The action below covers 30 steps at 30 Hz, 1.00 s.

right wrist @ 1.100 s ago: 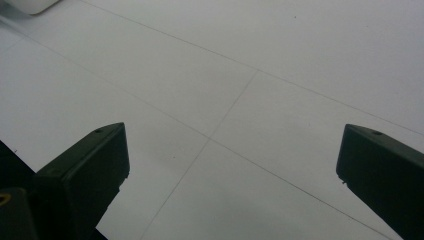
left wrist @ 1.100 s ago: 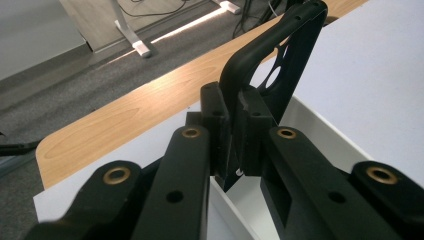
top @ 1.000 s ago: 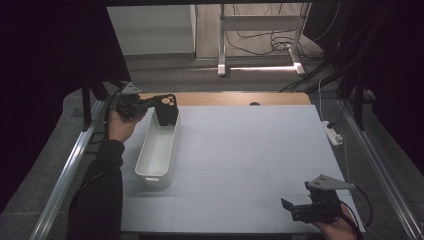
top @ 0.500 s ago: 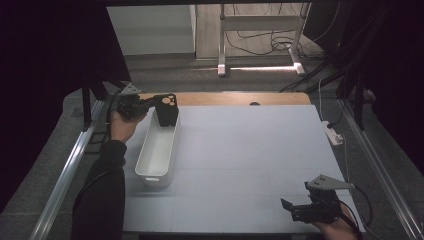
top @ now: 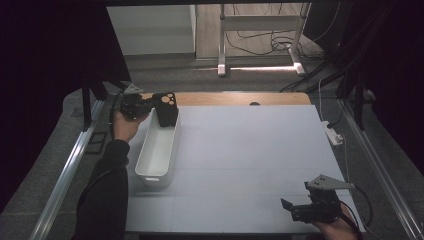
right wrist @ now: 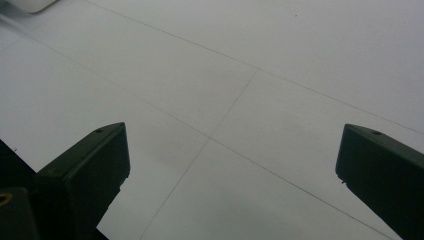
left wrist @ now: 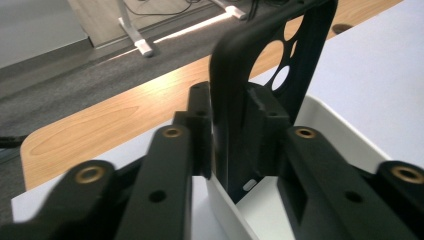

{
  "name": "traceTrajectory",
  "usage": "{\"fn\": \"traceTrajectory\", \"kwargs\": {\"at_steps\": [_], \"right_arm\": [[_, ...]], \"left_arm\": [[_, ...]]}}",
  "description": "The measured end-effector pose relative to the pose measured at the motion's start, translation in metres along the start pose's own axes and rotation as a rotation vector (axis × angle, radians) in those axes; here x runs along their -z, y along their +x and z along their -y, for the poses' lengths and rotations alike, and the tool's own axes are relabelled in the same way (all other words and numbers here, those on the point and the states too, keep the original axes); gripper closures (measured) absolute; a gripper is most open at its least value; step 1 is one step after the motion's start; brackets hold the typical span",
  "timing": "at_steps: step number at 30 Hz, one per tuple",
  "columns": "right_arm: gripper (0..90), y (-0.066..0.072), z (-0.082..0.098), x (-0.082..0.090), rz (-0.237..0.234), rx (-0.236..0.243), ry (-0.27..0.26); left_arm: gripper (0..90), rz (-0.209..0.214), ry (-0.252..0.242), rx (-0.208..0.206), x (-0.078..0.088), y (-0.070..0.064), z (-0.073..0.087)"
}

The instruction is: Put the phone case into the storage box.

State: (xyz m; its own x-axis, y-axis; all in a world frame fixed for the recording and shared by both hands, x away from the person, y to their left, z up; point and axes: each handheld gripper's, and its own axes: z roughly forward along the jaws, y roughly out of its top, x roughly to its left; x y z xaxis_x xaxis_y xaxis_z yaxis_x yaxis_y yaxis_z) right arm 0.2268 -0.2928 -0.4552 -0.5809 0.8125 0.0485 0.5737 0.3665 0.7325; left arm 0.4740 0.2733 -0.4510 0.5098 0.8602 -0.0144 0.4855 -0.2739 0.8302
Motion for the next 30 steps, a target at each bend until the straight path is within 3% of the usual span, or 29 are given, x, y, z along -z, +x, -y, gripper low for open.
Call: {"fn": "traceTrajectory", "kwargs": {"at_steps": [13,30], "right_arm": [[1.0,0.0,0.0,0.0,-0.002,0.0,-0.004],[1.0,0.0,0.0,0.0,-0.001,0.004,-0.003]], "left_arm": [[66.3,-0.023,0.003,0.036,-0.001,0.001,0.003],[56.4,-0.001,0.013,0.075,0.01,-0.001,0.006]]}}
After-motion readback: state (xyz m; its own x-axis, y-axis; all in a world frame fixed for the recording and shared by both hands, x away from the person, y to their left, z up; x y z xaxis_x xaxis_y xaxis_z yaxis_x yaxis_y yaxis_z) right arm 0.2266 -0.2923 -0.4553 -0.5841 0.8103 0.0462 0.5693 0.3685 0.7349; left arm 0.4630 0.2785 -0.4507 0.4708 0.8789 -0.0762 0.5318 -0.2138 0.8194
